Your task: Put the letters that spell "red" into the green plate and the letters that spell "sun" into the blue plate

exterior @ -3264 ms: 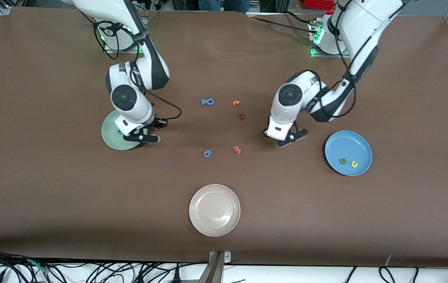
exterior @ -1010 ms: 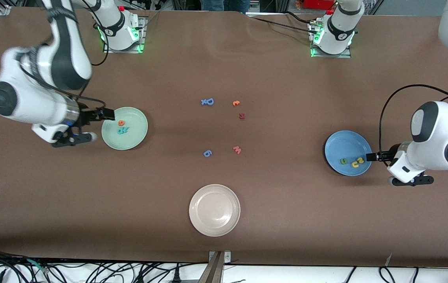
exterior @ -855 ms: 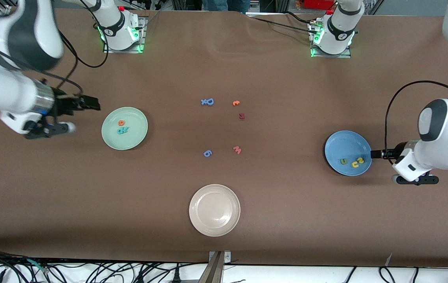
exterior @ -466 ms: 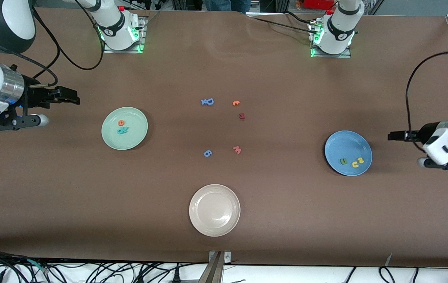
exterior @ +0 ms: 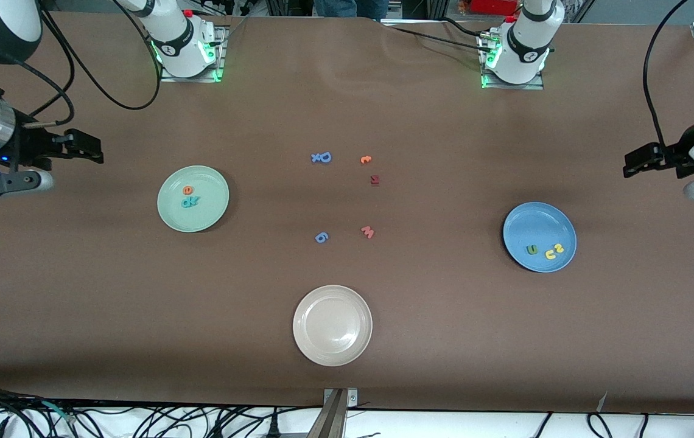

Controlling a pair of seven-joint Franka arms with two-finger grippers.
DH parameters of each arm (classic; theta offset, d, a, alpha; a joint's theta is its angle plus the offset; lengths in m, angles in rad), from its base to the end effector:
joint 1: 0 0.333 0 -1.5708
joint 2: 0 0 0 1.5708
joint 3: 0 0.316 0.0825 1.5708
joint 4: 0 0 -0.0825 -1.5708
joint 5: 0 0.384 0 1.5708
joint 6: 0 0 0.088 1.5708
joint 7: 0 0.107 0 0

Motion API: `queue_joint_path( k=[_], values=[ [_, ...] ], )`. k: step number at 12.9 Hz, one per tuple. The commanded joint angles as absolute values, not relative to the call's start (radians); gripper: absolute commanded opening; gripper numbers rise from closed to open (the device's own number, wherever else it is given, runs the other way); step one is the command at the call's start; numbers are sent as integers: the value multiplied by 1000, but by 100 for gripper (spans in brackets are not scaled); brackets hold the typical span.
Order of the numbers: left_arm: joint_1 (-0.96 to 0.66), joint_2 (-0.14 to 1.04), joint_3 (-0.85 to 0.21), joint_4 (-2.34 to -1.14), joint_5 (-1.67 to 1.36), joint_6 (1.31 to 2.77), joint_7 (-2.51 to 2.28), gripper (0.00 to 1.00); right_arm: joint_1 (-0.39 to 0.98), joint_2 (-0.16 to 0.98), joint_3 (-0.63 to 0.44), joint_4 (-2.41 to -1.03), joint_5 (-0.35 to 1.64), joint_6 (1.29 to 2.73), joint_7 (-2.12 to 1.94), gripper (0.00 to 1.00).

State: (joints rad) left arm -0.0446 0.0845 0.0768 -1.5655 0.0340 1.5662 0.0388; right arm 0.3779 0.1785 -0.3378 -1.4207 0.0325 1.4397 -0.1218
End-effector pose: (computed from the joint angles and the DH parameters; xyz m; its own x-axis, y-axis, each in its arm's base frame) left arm 0.5765 0.0205 0.5790 0.9964 -0.0063 -0.0850 -0.0094 -0.9993 -0.0371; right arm 0.5894 0.0454 0.5865 0.9753 0.1611 -0.1511 0.1642 -0.9864 0.0081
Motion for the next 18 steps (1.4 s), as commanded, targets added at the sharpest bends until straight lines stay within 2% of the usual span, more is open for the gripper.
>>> queue_joint_path(
  k=[1, 4, 6, 7, 10, 12, 18],
  values=[
    [-58, 75, 94, -1565, 12, 1571, 31, 100, 188, 89, -137, -1475, -6, 1448, -16, 100],
    [-49, 78, 89, -1563, -9, 1572, 29, 100, 144, -116, -127, -1791, -12, 1703, 12, 100],
    [-45, 80, 89, -1562, -9, 1574, 31, 100, 13, -98, -8, -1737, -15, 1657, 9, 100],
    [-43, 81, 90, -1562, -9, 1574, 32, 100, -9, -83, 27, -1700, -31, 1619, 8, 100],
    [-54, 84, 87, -1563, -8, 1574, 29, 100, -12, -34, 26, -1629, -31, 1582, 5, 100],
    [-57, 98, 86, -1562, -11, 1575, 29, 100, -12, 6, 29, -1568, -32, 1487, 8, 100],
    [-57, 101, 86, -1563, -11, 1582, 29, 100, -3, -2, 25, -1574, -8, 1499, 23, 100]
  ],
)
